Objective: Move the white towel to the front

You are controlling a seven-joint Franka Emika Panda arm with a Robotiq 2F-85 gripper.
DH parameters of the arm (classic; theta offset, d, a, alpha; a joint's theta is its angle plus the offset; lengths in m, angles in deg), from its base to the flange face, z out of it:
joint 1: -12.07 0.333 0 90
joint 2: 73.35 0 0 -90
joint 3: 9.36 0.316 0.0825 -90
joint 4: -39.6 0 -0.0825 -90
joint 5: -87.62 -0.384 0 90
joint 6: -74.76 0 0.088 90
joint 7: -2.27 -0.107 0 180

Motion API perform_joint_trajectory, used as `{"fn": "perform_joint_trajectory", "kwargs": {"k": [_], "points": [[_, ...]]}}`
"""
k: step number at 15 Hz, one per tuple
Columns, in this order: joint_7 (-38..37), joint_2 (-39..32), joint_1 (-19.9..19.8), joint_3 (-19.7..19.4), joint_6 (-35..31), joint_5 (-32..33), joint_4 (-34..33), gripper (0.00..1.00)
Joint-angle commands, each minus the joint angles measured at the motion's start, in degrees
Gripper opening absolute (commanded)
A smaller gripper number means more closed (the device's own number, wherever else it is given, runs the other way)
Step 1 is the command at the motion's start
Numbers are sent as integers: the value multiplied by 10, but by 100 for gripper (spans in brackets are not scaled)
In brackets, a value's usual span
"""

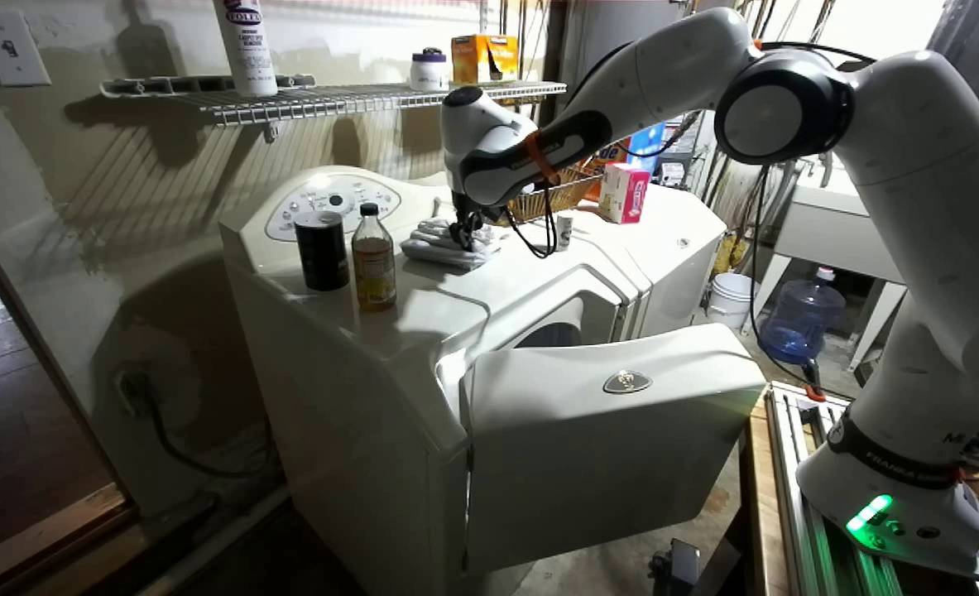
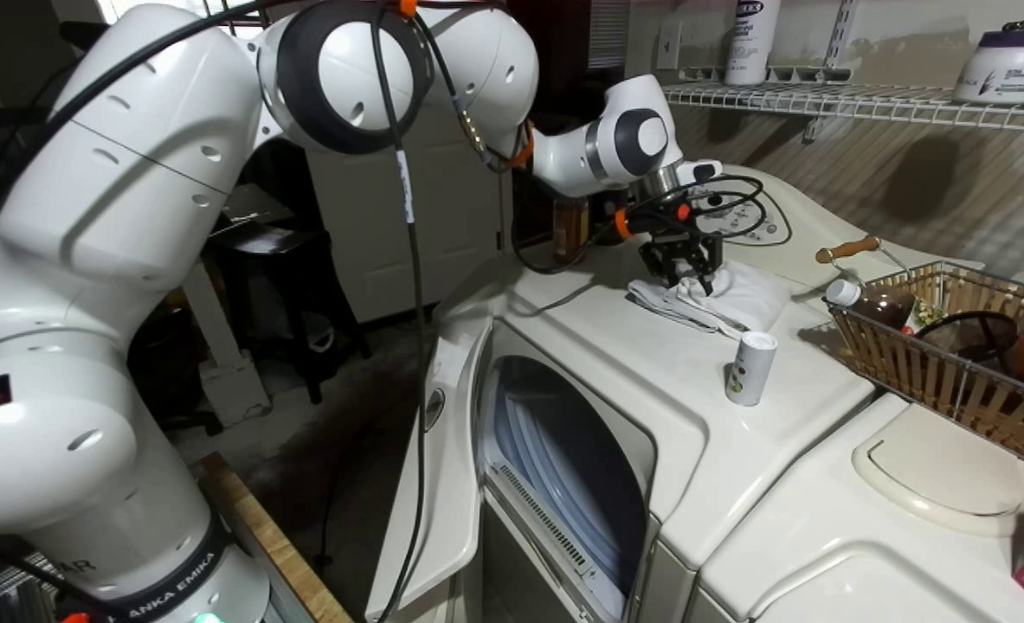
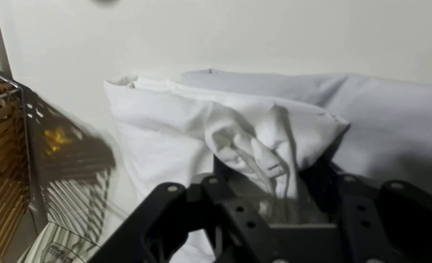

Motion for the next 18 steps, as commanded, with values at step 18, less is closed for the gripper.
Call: {"fn": "perform_joint_trajectory", "kwargs": {"k": [18], "points": [[-181,-191,32,-40,-92,-81,-277,3]]}}
